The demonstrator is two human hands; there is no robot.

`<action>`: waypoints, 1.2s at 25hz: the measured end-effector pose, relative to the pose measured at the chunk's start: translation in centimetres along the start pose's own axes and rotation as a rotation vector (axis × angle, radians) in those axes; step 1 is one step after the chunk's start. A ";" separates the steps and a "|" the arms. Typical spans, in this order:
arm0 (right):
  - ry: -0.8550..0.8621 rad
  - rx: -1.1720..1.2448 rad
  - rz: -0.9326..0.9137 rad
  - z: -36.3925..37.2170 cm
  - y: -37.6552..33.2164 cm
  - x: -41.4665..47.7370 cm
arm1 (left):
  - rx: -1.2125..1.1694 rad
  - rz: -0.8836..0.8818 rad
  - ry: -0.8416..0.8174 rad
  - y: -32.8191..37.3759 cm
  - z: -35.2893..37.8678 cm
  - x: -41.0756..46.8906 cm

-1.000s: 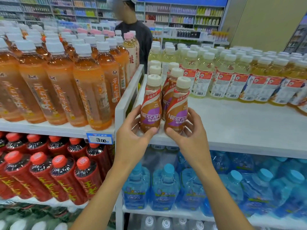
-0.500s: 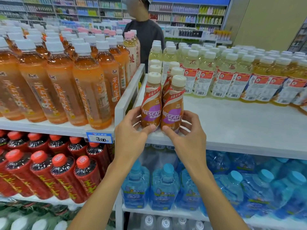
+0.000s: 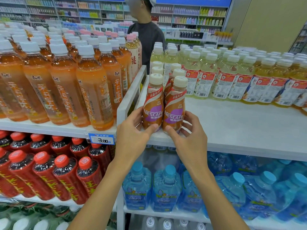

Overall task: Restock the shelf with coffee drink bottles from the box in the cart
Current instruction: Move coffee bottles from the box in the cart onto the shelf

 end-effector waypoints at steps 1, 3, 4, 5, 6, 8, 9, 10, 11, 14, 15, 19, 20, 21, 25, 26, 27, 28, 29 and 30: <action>0.000 -0.005 0.001 0.0 0.0 0.0 | -0.003 -0.003 0.001 -0.1 0.0 0.1; 0.002 -0.018 -0.002 0.0 0.1 0.2 | -0.013 -0.009 -0.003 -0.2 0.1 0.4; 0.003 -0.023 -0.004 0.1 0.1 0.3 | -0.018 -0.011 -0.006 -0.2 0.2 0.4; 0.005 -0.025 -0.004 0.1 0.2 0.3 | -0.025 -0.010 -0.005 -0.3 0.3 0.5; 0.005 -0.024 -0.004 0.1 0.2 0.4 | -0.030 -0.008 -0.004 -0.3 0.4 0.6; 0.005 -0.032 -0.006 0.1 0.1 0.4 | -0.030 -0.008 -0.008 -0.4 0.5 0.6; 0.005 -0.037 -0.004 0.1 0.1 0.5 | -0.031 -0.012 -0.011 -0.4 0.5 0.6; 0.007 -0.040 -0.001 0.1 0.0 0.4 | -0.035 -0.016 -0.014 -0.4 0.5 0.6; 0.010 -0.044 0.003 0.1 0.0 0.4 | -0.037 -0.017 -0.016 -0.5 0.4 0.6; 0.015 -0.060 0.019 0.2 0.0 0.2 | -0.036 -0.011 -0.026 -0.7 0.5 0.6; 0.015 -0.067 0.023 0.3 0.0 0.2 | -0.037 -0.011 -0.027 -0.8 0.5 0.6; 0.017 -0.077 0.028 0.5 -0.2 0.1 | 0.018 0.004 -0.022 -1.0 0.7 0.4; 0.009 -0.087 0.024 0.5 -0.3 0.1 | 0.039 0.010 -0.025 -1.0 0.6 0.3; -0.004 -0.103 0.022 0.4 -0.4 0.0 | 0.060 0.013 -0.036 -0.9 0.6 0.2; -0.054 -0.088 0.060 -0.4 -0.9 -2.6 | 0.160 0.044 -0.059 0.0 0.6 -1.7; -0.068 -0.085 0.083 -0.9 -0.8 -3.8 | 0.174 0.042 -0.041 0.3 0.7 -2.9; -0.081 -0.088 0.111 -1.5 -0.7 -5.1 | 0.180 0.021 -0.018 0.3 0.8 -4.3; -0.099 -0.078 0.132 -2.2 -0.5 -6.7 | 0.177 -0.007 0.009 0.2 1.1 -6.1; -0.116 -0.058 0.151 -2.8 -0.4 -8.3 | 0.174 -0.040 0.039 0.1 1.4 -8.1; -0.130 -0.030 0.159 -3.5 -0.2 -10.2 | 0.177 -0.071 0.063 -0.1 1.6 -10.2</action>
Point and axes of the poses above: each hand's wrist, its own x-axis towards the middle knuckle, its own z-axis out of the palm, y = z × x, the point moved 1 cm from there along x, towards the middle knuckle, and after that the axes turned 13 degrees about -y, right-handed, at the moved point
